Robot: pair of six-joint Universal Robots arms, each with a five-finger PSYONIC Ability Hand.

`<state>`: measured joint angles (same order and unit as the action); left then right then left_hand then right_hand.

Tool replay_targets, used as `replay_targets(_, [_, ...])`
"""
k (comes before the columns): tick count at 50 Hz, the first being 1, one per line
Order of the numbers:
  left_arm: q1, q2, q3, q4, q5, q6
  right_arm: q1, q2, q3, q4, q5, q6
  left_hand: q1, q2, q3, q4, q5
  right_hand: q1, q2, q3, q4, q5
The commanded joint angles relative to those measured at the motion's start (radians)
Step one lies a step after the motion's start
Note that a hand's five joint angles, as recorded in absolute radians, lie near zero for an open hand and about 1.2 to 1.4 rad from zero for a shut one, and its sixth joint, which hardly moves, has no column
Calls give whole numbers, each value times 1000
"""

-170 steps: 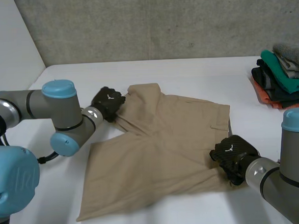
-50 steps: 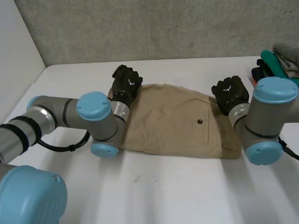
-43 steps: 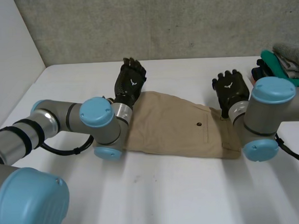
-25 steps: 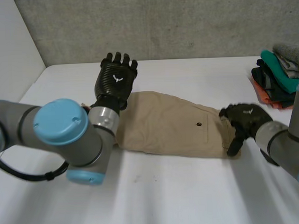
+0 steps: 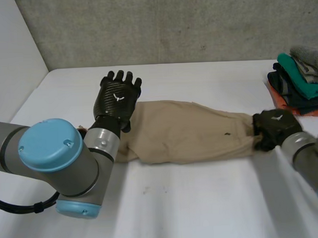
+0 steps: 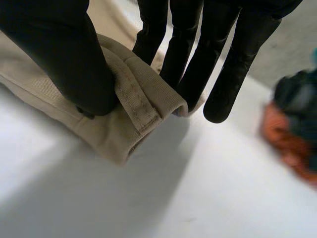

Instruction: Fold the laundry.

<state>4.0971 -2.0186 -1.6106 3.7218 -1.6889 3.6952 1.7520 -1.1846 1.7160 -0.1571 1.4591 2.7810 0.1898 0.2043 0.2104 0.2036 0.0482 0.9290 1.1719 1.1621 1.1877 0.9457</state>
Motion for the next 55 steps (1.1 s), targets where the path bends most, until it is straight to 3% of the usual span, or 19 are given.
replay_targets(1, [9,50,-23,-26,0,-1,-115,-151,41,112,-25,-277,-15,-30,-36,-29,-48,467,224,234,209,276])
replay_targets(3, [12,60,-32,-34,0,-1,-135,-159,21,152,-22,-402,-15,-30,-36,-29,-48,467,224,234,209,276])
replay_targets(9, [48,106,-69,-60,0,-6,-105,-158,-65,151,-42,-573,-15,-30,-36,-29,-48,467,224,234,209,276])
replay_targets(14, [68,129,-78,-62,0,-8,148,-92,-205,79,-169,-592,-15,-30,-36,-29,-48,467,224,234,209,276])
replay_targets(19, [85,129,-78,-62,0,-12,308,69,-297,31,-322,-598,-15,-30,-36,-29,-48,467,224,234,209,276])
replay_targets(25, [95,127,-71,-60,2,-52,446,272,-424,28,-404,-591,-15,-30,-36,-29,-48,467,224,234,209,276])
replay_targets(27, [100,126,-66,-60,2,-58,457,284,-453,28,-399,-581,-15,-30,-36,-29,-48,467,224,234,209,276])
replay_targets(30, [108,126,-46,-57,3,-61,468,280,-489,24,-379,-520,-15,-30,-36,-29,-48,-214,-457,-447,-472,-405])
replay_targets(31, [109,123,-39,-57,5,-61,465,277,-495,22,-367,-493,-15,-30,-36,-29,-48,-344,-586,-577,-602,-535])
replay_targets(39, [97,54,138,-111,9,-63,420,73,-475,-2,-178,12,-12,-26,-32,-25,-44,-609,-852,-842,-868,-800])
replay_targets(41, [79,3,210,-154,11,-75,359,14,-467,19,-137,167,-12,-26,-32,-25,-44,-612,-855,-845,-871,-803])
replay_targets(44, [17,-69,308,-216,29,-119,284,2,-451,68,-90,285,-12,-26,-32,-25,-44,-624,-867,-857,-882,-815])
replay_targets(47, [-23,-124,376,-263,87,-156,238,2,-437,137,-48,328,-12,-26,-32,-25,-44,-647,-890,-880,-906,-838])
replay_targets(52, [-70,-244,501,-332,286,-204,187,16,-392,247,46,312,6,-9,-15,-8,-27,-753,-995,-986,-1011,-944])
replay_targets(55, [-89,-307,560,-339,322,-202,156,22,-359,246,58,310,18,3,-3,4,-15,-755,-997,-988,-1013,-946])
